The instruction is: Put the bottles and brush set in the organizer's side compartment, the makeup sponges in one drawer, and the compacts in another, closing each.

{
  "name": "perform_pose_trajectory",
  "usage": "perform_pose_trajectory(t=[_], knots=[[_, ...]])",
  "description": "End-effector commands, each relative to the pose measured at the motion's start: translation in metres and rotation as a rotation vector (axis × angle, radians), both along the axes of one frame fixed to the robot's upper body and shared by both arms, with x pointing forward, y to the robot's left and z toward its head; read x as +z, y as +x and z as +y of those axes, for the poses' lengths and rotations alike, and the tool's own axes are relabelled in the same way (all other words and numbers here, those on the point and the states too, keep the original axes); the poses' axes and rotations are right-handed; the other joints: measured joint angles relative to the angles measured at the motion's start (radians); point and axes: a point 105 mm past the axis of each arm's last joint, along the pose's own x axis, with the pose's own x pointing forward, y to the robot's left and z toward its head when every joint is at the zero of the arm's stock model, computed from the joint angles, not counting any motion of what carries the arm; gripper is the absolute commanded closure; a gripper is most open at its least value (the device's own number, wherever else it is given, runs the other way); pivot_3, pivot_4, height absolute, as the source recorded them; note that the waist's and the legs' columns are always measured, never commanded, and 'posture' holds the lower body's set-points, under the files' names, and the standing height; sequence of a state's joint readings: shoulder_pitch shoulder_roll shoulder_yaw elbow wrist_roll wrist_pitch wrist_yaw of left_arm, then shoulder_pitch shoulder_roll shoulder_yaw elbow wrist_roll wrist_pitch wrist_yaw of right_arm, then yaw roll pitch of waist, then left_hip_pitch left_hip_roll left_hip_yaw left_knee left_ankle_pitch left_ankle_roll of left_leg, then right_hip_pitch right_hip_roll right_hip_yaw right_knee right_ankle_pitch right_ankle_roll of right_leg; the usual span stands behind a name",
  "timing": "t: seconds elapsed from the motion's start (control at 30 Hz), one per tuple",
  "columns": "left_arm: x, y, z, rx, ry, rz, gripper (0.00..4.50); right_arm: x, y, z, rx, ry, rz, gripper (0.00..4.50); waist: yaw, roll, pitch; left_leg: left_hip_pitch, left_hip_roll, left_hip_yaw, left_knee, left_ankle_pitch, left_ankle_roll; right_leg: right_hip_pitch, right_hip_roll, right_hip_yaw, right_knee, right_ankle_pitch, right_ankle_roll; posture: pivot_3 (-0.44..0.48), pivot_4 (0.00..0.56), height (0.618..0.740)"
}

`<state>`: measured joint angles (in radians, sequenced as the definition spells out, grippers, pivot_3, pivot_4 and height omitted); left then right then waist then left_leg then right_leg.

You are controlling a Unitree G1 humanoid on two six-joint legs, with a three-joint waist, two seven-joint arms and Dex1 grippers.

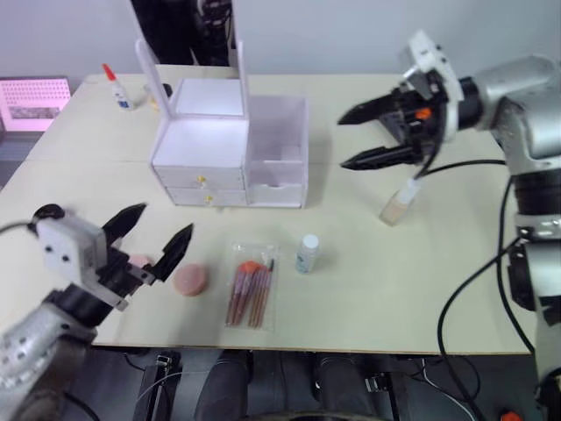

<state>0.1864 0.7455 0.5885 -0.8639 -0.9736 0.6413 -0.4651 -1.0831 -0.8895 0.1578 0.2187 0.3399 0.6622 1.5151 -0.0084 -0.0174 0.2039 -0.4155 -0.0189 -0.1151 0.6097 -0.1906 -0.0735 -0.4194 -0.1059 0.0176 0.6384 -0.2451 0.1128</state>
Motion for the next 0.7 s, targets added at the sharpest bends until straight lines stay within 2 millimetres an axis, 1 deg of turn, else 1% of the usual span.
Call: perform_pose_trajectory(t=[0.03,0.1,0.17,0.23,0.27,0.33,0.37,0.47,0.57,0.63,0.7], knots=[[0.028,-0.004,-0.011,-0.267,0.029,0.066,0.00,0.010,-0.017,-0.025,-0.085,0.031,-0.059,0.09,-0.002,0.000,0.000,-0.003,0.000,0.000,0.001,0.000,0.000,-0.001,0.000,0.000,0.000,0.000,0.000,0.000,0.150,0.740],[0.040,-0.001,-0.012,-0.344,0.058,0.100,0.00,0.005,-0.024,-0.037,-0.142,0.044,-0.063,0.09,-0.010,0.003,0.001,-0.008,0.000,0.001,0.002,0.000,0.000,-0.006,0.001,0.001,-0.002,0.001,0.000,0.000,0.150,0.740],[0.052,0.005,-0.015,-0.422,0.075,0.116,0.00,0.000,-0.033,-0.050,-0.223,0.079,-0.067,0.09,-0.014,0.004,0.001,-0.010,-0.001,0.003,0.001,-0.001,0.002,-0.006,0.001,0.003,-0.004,0.003,0.004,0.000,0.150,0.740],[0.059,0.009,-0.018,-0.470,0.082,0.126,0.00,-0.003,-0.039,-0.057,-0.270,0.105,-0.074,0.09,-0.016,0.004,0.001,-0.010,0.000,0.002,0.001,-0.001,0.003,-0.007,0.002,0.002,-0.004,0.003,0.004,0.000,0.150,0.740],[0.063,0.012,-0.022,-0.510,0.090,0.127,0.00,-0.007,-0.043,-0.065,-0.325,0.127,-0.076,0.09,-0.019,0.005,0.001,-0.009,0.001,0.002,0.001,-0.002,0.004,-0.007,0.003,0.003,-0.004,0.003,0.004,0.000,0.150,0.740],[0.069,0.017,-0.030,-0.579,0.100,0.135,0.00,-0.017,-0.050,-0.081,-0.426,0.134,-0.080,0.09,-0.012,0.005,0.001,-0.009,0.002,0.002,0.001,-0.001,0.004,-0.007,0.004,0.002,-0.002,0.003,0.004,0.000,0.150,0.740],[0.070,0.019,-0.034,-0.613,0.108,0.141,0.00,-0.025,-0.055,-0.090,-0.480,0.131,-0.079,0.09,-0.009,0.005,0.001,-0.009,0.002,0.002,0.002,-0.001,0.004,-0.006,0.005,0.003,-0.002,0.003,0.004,0.000,0.150,0.740],[0.071,0.027,-0.040,-0.666,0.121,0.145,0.00,-0.042,-0.064,-0.101,-0.567,0.146,-0.086,0.09,-0.004,0.004,0.001,-0.009,0.002,0.002,0.004,-0.001,0.004,-0.004,0.005,0.002,-0.002,0.003,0.004,0.000,0.150,0.740],[0.074,0.032,-0.043,-0.681,0.115,0.119,0.00,-0.051,-0.063,-0.111,-0.651,0.197,-0.103,0.09,-0.015,0.004,0.001,-0.008,0.002,0.003,0.005,-0.001,0.004,-0.003,0.005,0.004,-0.003,0.006,0.005,0.000,0.150,0.740],[0.074,0.034,-0.042,-0.680,0.117,0.116,0.00,-0.051,-0.056,-0.118,-0.719,0.298,-0.116,0.09,-0.022,0.004,0.001,-0.007,0.003,0.003,0.005,-0.001,0.004,-0.003,0.005,0.004,-0.003,0.006,0.005,0.000,0.150,0.740],[0.073,0.036,-0.040,-0.668,0.119,0.115,0.00,-0.058,-0.052,-0.115,-0.722,0.300,-0.112,0.09,-0.027,0.004,0.001,-0.007,0.004,0.003,0.005,-0.001,0.004,-0.003,0.006,0.004,-0.003,0.007,0.004,0.000,0.150,0.740]])
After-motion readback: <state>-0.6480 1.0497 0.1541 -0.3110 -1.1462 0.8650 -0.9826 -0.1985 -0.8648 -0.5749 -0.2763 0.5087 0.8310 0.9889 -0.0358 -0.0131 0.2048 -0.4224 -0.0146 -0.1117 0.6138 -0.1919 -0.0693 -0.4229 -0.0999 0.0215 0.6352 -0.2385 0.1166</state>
